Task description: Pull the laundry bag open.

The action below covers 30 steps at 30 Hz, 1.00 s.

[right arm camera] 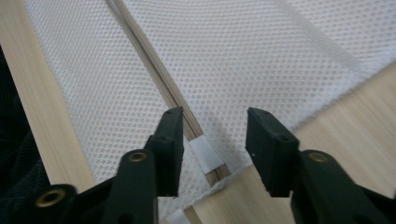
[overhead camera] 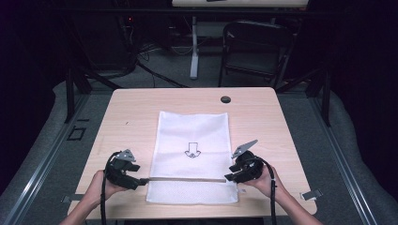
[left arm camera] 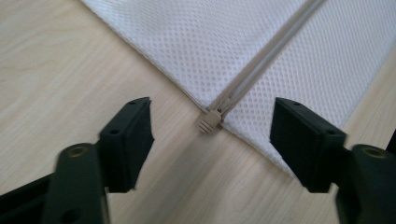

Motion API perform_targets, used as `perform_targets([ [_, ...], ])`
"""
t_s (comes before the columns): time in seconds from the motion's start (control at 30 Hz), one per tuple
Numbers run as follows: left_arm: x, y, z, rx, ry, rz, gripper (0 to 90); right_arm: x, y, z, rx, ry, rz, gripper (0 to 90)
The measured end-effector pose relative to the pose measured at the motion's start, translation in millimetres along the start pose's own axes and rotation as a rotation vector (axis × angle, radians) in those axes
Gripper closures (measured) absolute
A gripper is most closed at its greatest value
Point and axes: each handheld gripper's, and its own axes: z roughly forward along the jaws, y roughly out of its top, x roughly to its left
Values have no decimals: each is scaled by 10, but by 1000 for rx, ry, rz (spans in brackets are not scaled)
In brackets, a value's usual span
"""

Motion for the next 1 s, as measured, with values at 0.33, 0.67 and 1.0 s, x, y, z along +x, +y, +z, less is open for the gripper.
perform_targets([
  [0.33, -151, 15, -196, 8, 134, -65, 108, 31, -7, -301, 10, -106, 52, 248],
  [0.67, -210, -143, -378, -24, 222, -190, 49, 39, -342, -557, 4, -156, 134, 110],
  [1.0, -70, -292, -394, -63, 213, -294, 2, -68, -497, -503, 30, -168, 177, 50],
])
